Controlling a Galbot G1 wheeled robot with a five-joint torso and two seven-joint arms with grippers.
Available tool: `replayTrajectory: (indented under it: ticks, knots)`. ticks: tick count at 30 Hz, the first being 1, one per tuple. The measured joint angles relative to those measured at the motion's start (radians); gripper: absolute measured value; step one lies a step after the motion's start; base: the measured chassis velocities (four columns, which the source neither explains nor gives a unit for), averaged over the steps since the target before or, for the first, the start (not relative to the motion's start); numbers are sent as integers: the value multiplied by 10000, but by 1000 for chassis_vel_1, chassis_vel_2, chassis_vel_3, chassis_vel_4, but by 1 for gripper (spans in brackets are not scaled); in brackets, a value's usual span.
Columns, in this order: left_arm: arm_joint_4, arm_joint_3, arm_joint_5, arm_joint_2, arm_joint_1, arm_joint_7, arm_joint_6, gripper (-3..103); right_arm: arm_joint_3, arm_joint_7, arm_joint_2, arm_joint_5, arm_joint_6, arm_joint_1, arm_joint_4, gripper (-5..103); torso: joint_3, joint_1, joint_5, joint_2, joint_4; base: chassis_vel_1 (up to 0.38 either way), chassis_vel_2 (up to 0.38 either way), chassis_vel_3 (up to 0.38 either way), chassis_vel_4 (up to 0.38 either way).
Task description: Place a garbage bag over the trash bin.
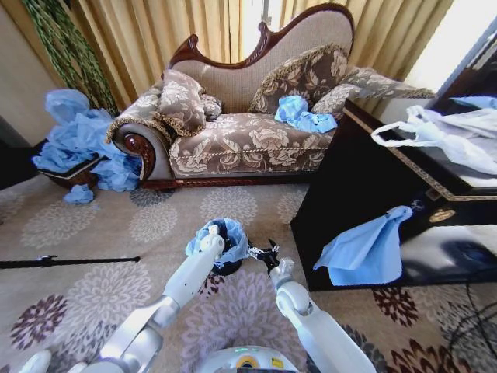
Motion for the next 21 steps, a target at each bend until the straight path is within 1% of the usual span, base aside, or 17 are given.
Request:
replayTrajectory:
  ticks: [1, 3, 5, 8, 10, 11, 14, 21]
  knots:
    - [411, -5, 29, -116, -187, 82, -64, 0, -30, 0, 35, -8, -4, 0, -30, 100, 0, -1, 0, 0, 0, 0, 0, 0, 0]
    - [526, -6, 29, -149, -242, 102, -72, 0, -36, 0, 37, -9, -4, 2, -35, 100, 0, 0, 0, 0, 1, 0, 0, 0, 0]
    - [1099, 3, 12, -359, -521, 159, -92, 0, -58, 0, 21, -9, -12, 17, -36, 100, 0, 0, 0, 0, 1, 0, 0, 0, 0]
    - [1519, 33, 21, -553, -754, 233, -126, 0, -59, 0, -37, -8, -14, 23, -37, 100, 0, 0, 1, 0, 1, 0, 0, 0, 0]
    - [2067, 84, 140, -802, -1052, 411, -202, 0, -48, 0, -109, 3, -15, 12, -18, 100, 0, 0, -1, 0, 0, 0, 0, 0, 0]
    - [2067, 84, 140, -802, -1052, 411, -202, 0, -48, 0, -109, 3, -15, 12, -18, 100, 0, 0, -1, 0, 0, 0, 0, 0, 0]
    - [2745, 106, 336, -1142, -1392, 556, -339, 0, -14, 1, -164, 9, -16, -53, 63, 100, -1, 0, 0, 0, -3, 0, 0, 0, 0]
    - [2765, 40, 464, -1181, -1138, 497, -269, 0, -4, 9, -193, 26, -2, -116, 223, 100, -1, 0, -2, 0, 2, 0, 0, 0, 0]
